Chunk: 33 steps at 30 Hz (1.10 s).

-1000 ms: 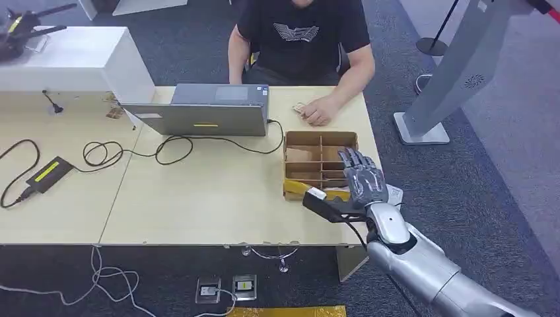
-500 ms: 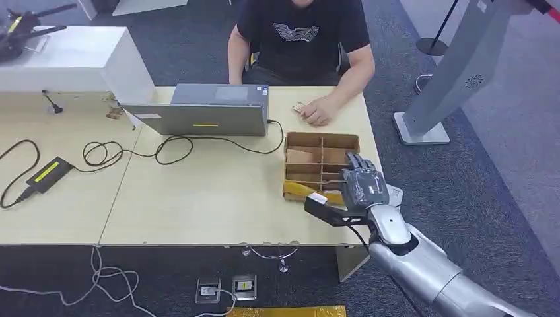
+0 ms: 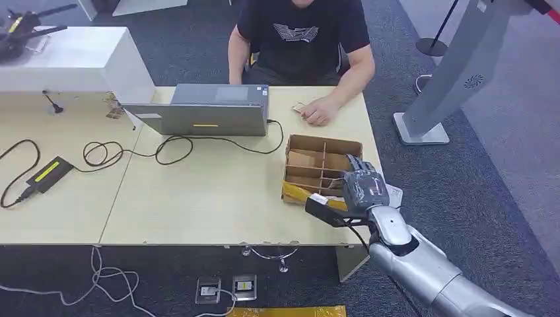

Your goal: Pass the card to the sensor for recognition and then transmit it.

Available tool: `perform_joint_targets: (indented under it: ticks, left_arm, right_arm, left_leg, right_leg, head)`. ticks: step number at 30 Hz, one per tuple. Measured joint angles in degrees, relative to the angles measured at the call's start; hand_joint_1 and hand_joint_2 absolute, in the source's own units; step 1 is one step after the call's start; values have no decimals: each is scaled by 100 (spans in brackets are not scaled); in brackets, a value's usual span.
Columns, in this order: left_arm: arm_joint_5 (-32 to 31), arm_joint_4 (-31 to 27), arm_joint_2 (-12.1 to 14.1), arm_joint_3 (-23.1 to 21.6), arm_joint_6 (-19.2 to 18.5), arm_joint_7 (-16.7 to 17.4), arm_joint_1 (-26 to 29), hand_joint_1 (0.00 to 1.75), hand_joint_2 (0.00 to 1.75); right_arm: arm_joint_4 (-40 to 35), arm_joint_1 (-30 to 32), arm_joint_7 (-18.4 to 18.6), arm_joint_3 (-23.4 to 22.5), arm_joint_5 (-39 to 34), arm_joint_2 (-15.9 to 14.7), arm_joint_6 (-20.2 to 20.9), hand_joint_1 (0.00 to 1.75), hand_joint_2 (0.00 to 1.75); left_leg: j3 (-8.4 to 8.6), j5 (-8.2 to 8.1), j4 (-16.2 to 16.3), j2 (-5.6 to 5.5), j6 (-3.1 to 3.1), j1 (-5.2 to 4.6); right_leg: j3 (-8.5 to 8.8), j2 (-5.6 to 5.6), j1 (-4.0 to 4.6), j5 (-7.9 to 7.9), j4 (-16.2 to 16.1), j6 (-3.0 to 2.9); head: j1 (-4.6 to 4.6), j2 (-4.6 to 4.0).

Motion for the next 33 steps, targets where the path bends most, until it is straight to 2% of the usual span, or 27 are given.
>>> perform_joint_targets:
  ticks: [10,15,18,23,33]
  left_arm:
    - [-33,0,-2,0,7,0,-7,0,0]
    - [-87,0,-11,0,20,-4,-14,0,0]
    - [-124,0,-11,-2,17,-9,-23,0,0]
    - [-184,0,-13,-48,-15,-13,-94,0,0]
    - [-245,0,-13,-127,-120,-63,-236,0,0]
  right_arm:
    - [0,3,-44,-33,-66,2,63,175,175]
    - [-48,12,74,-59,30,-2,-270,175,175]
    - [-276,-30,240,-124,440,-52,-494,175,175]
    - [-921,-295,435,-300,949,-164,-536,175,175]
    - [-1737,-758,505,-566,1412,-232,-603,175,175]
  left_leg:
    - [1,0,0,1,0,0]
    - [0,2,0,0,-1,0]
    - [0,2,1,1,-1,-1]
    - [0,2,1,1,-1,-1]
    - [0,4,1,6,-1,-1]
  right_leg:
    - [0,0,0,0,0,0]
    - [1,0,-1,2,0,1]
    - [1,1,-1,2,0,1]
    - [0,2,-1,4,1,1]
    - [-1,6,-1,9,0,-1]
  head:
    - [0,2]
    - [0,2]
    - [0,2]
    - [0,2]
    - [2,2]
